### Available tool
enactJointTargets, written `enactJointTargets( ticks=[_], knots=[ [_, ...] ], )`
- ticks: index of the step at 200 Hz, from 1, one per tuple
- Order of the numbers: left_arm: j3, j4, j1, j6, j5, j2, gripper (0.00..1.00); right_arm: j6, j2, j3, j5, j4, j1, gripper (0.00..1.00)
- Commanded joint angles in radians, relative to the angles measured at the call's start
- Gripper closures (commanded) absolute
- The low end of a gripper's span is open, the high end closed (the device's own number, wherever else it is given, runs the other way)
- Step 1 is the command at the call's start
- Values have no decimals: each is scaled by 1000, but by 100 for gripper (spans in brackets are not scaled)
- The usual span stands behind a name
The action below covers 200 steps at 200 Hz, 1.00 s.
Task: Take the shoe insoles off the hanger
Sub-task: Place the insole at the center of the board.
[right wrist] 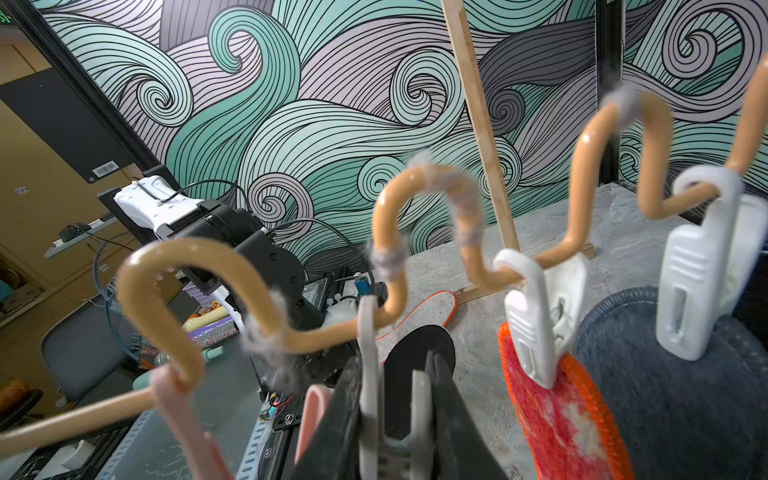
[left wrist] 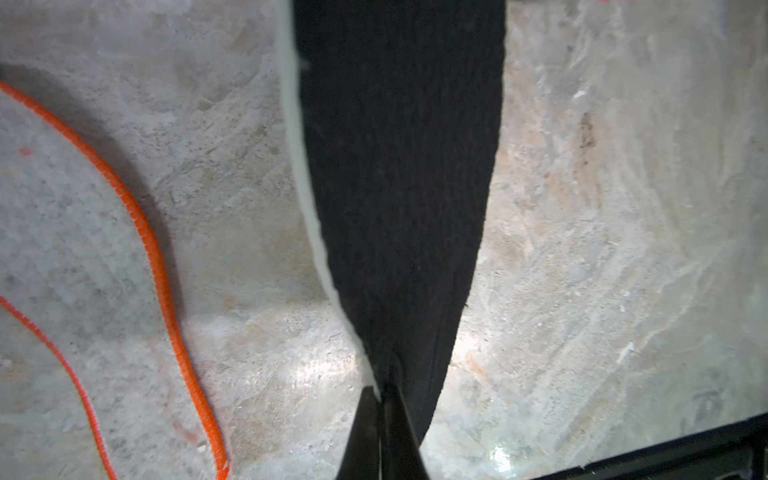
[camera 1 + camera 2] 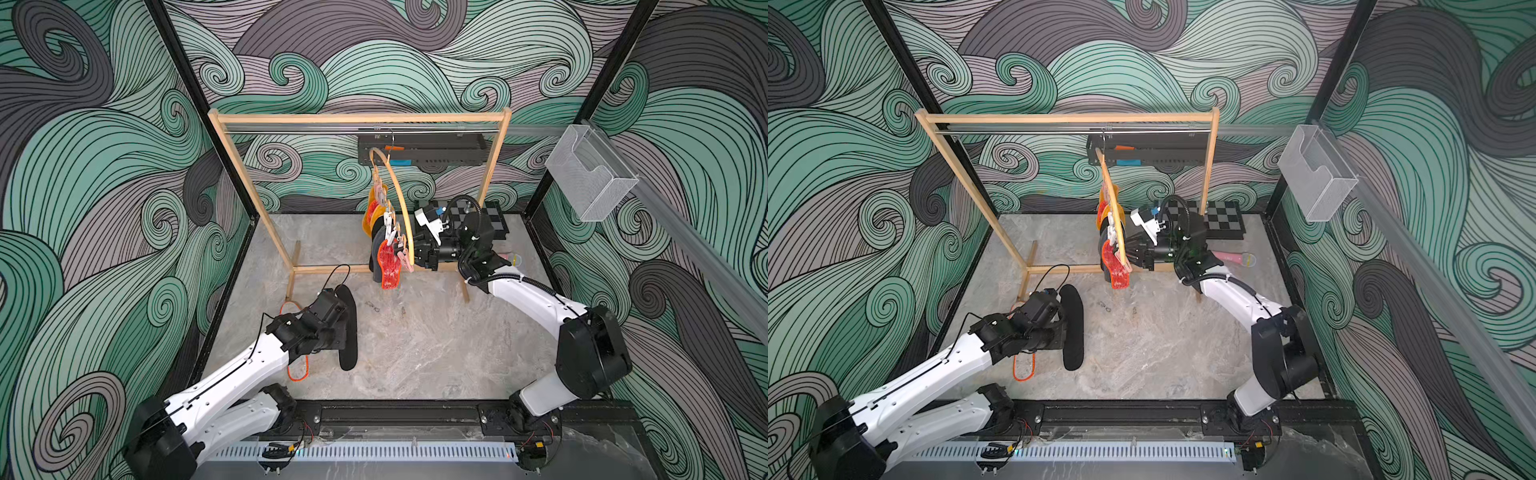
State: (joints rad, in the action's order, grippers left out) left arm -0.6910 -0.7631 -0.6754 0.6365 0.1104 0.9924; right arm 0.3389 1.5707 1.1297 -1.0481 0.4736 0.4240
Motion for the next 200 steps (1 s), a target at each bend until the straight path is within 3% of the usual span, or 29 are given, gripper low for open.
enactJointTargets(
  ticks=[1,127,200],
  knots=[
    [-31,-47,8,28,57,39,100,-25,-6,-21,-21,-30,1,87],
    [-109,-163,53,32,114,282,100,-39,-17,-33,-27,-32,0,86],
    [-163,-265,15,77,113,423,100,-47,-43,-52,-22,-44,-4,85]
  ],
)
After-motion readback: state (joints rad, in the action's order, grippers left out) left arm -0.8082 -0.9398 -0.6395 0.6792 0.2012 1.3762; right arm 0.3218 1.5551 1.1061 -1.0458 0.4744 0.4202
